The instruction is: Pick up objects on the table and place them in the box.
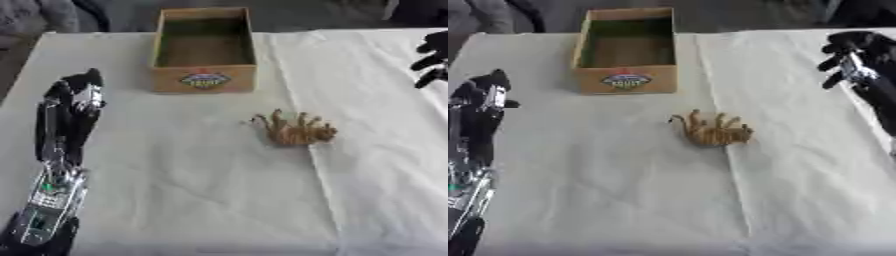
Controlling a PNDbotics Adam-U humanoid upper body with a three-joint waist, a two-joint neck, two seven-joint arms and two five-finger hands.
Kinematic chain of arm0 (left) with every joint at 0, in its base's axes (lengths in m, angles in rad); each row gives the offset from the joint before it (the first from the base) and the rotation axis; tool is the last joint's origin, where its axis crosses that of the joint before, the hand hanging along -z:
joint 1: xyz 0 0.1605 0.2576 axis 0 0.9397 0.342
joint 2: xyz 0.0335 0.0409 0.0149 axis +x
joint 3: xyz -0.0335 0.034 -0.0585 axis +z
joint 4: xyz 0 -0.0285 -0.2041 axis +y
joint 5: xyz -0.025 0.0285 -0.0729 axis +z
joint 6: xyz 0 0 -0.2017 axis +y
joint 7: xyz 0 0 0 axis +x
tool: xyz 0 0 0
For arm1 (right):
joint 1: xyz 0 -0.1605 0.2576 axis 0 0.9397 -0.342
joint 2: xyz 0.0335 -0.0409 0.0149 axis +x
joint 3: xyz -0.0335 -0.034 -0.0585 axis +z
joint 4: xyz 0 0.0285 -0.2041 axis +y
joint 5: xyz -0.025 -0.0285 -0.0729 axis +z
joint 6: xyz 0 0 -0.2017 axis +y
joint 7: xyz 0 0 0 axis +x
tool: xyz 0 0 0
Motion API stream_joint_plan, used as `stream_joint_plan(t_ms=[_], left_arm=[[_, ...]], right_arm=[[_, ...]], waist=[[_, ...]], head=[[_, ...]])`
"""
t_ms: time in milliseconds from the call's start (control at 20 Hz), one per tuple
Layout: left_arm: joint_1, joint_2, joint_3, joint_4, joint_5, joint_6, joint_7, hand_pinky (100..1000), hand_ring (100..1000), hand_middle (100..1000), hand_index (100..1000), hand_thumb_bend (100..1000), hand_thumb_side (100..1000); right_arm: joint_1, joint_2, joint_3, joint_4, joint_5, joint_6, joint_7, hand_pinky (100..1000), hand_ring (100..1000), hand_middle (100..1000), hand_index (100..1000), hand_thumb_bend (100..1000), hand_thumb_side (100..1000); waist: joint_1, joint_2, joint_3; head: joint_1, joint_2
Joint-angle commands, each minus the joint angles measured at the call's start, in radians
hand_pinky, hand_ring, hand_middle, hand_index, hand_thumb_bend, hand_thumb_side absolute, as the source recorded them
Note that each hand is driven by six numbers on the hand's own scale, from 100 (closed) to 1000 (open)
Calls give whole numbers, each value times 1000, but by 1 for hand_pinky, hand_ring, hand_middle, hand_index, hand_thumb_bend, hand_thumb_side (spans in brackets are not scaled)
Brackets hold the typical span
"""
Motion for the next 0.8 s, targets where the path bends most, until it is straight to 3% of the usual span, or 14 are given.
stream_joint_plan(t_ms=[50,300,800], left_arm=[[-9,12,-5,-21,0,-2,-6,543,770,500,626,311,489],[-10,12,-8,-21,0,-1,-9,543,770,500,626,311,489],[-11,11,-14,-20,2,-1,-16,543,770,501,626,312,489]], right_arm=[[-40,-56,28,7,38,-15,38,463,621,655,753,100,442],[-96,-83,84,45,113,-37,89,475,634,666,759,100,388],[-219,-72,181,159,328,-116,188,522,681,712,776,100,294]], waist=[[-2,-16,2],[-4,-16,8],[-6,-19,21]], head=[[-6,0],[-11,-1],[-23,2]])
